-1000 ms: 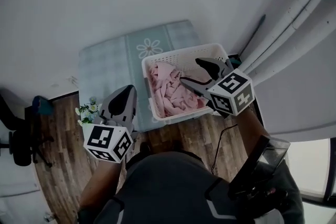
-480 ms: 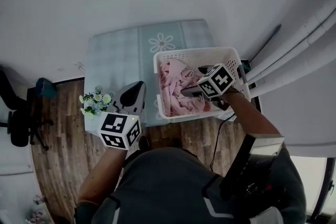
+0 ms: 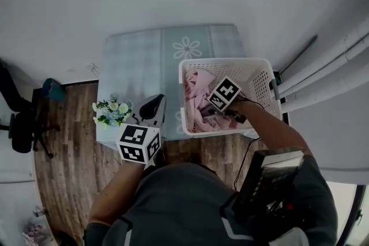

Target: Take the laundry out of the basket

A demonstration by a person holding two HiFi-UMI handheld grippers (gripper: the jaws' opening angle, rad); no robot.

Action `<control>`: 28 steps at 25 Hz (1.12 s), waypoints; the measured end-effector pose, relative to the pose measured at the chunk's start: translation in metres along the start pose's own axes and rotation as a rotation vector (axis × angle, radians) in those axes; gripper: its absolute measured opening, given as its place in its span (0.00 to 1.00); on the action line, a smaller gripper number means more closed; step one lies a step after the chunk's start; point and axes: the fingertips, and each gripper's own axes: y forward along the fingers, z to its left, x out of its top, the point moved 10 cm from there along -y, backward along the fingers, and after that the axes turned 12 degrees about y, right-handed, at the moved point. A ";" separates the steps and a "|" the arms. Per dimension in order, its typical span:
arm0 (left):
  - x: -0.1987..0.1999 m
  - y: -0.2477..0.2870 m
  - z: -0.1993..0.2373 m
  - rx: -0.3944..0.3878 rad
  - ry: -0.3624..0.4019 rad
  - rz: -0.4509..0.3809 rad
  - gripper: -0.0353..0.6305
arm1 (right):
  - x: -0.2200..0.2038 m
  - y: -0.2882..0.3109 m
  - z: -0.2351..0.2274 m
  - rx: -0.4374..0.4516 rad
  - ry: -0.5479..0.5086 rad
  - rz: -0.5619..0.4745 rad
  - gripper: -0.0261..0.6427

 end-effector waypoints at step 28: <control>-0.011 -0.003 0.026 0.001 -0.055 0.001 0.07 | -0.004 0.037 0.011 -0.036 -0.114 0.107 0.59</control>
